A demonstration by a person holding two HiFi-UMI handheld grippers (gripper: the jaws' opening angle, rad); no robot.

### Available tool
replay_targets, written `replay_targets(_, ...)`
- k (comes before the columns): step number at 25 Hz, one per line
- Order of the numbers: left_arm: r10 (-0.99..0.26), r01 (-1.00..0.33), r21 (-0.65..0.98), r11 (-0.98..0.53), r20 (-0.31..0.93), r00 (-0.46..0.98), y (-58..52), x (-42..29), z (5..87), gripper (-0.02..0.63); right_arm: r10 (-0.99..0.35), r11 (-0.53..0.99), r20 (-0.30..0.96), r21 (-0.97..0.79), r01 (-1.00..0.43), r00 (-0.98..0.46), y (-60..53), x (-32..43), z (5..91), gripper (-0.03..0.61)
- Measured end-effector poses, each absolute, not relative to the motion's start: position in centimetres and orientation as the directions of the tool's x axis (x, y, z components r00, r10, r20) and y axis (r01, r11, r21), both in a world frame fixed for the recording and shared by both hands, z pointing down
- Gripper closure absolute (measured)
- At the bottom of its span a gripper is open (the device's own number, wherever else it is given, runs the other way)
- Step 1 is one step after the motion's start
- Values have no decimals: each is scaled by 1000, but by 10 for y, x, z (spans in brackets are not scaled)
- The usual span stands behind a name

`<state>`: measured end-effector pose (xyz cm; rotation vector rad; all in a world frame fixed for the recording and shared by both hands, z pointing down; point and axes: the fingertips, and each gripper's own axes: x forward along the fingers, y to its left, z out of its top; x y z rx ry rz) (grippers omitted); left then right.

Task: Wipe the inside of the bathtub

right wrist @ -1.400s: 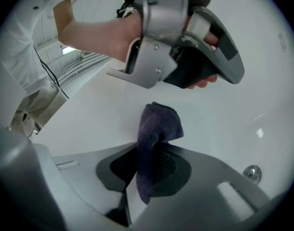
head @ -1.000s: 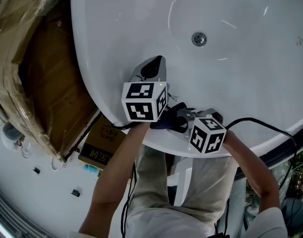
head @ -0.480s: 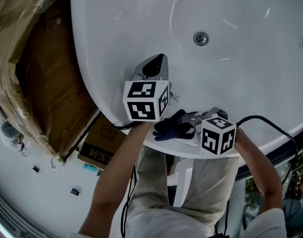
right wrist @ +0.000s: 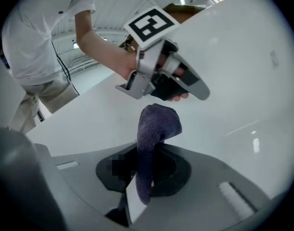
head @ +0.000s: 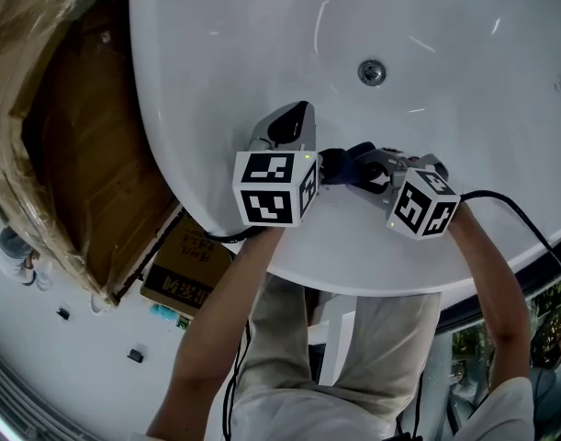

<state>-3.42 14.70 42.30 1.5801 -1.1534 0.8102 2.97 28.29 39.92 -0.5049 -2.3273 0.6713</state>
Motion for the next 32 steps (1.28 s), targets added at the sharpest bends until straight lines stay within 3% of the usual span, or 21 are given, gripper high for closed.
replay_targets(5,-278,-938,336,-81,897,345,150,-27,429,615,401,867,617,-493,64,-677,245,49,454,529)
replay_targets(13,-264,-934,347,-86,896,358,155,-21,439,615,265,910,730,-406,-87,-630,194,65,517,529)
replay_targets(25,-224,-923,369,-111,896,385,161,-10,451,615,192,959,886,-260,-109,-422,179,87,602,529)
replay_targets(32,-206,-918,377,-122,895,395,163,-5,455,616,200,953,915,-265,-149,-350,193,82,632,529)
